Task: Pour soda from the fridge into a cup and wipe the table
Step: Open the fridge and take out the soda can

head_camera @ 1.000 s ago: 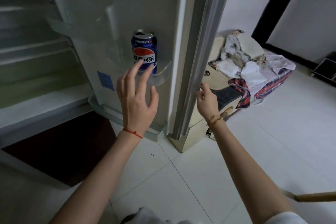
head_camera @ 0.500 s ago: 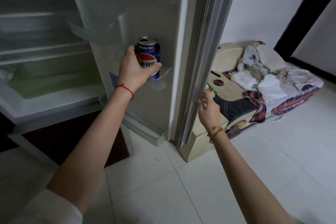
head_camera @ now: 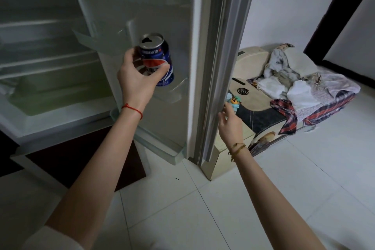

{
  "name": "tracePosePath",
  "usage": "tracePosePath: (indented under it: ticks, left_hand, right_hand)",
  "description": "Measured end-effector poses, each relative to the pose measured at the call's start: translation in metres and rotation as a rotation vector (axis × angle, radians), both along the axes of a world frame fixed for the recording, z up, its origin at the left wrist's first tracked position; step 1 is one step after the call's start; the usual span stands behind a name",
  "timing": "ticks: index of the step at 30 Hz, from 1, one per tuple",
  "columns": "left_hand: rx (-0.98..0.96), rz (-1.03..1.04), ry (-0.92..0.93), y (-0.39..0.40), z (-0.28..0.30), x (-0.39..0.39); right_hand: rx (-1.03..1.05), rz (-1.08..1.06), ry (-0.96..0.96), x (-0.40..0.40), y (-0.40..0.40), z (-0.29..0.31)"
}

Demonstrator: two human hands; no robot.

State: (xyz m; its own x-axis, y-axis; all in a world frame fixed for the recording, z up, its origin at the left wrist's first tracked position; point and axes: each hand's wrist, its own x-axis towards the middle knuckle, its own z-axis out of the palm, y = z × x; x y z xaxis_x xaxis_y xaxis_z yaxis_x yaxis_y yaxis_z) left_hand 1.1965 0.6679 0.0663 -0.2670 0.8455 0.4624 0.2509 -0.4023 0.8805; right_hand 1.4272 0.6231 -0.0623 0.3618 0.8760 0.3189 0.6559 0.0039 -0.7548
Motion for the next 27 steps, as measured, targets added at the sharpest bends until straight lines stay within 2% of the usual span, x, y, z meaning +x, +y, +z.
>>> tracePosePath:
  ticks: [10, 16, 27]
  left_hand:
    - [0.063, -0.072, -0.081, -0.054, 0.016, -0.019]
    - [0.011, -0.081, -0.097, -0.095, 0.006, -0.034]
    - [-0.070, -0.061, -0.141, -0.161, -0.022, -0.091]
  right_hand:
    - [0.037, 0.013, -0.016, -0.008, -0.011, -0.003]
    - [0.037, 0.015, -0.093, -0.022, -0.028, -0.008]
    - [0.101, 0.064, -0.098, -0.085, -0.081, -0.015]
